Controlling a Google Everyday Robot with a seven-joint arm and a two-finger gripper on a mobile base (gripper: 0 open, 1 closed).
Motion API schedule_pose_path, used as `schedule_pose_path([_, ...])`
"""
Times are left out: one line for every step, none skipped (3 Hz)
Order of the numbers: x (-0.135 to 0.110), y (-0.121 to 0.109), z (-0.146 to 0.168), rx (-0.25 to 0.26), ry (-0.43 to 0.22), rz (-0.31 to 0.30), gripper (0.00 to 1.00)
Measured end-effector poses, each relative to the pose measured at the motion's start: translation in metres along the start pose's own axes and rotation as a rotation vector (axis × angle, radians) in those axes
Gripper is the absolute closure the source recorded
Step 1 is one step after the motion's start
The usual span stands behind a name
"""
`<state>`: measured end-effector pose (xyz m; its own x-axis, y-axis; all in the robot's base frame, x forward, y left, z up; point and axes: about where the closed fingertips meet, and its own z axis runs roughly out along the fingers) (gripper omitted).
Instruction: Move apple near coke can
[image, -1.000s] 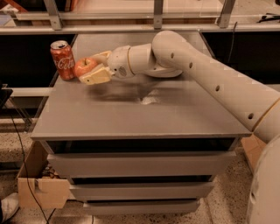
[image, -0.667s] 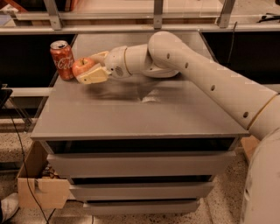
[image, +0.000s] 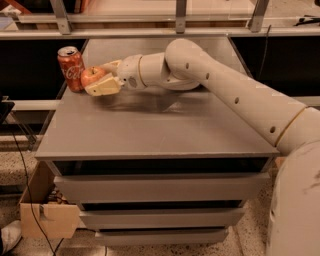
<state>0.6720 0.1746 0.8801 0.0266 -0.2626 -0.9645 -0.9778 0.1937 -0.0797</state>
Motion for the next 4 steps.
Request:
schedule_pose_path([0.0024, -0.0024, 0.0024, 0.002, -0.008, 0.014, 0.61])
schedule_pose_path([0.0025, -0.003, 0.0047, 0.001, -0.013, 0.022, 0.37])
schedule_pose_path([0.0017, -0.003, 0.0058, -0.002, -0.018, 0.025, 0.15])
schedule_pose_path([0.0008, -0.0023, 0.0053, -0.005, -0.024, 0.03, 0.0])
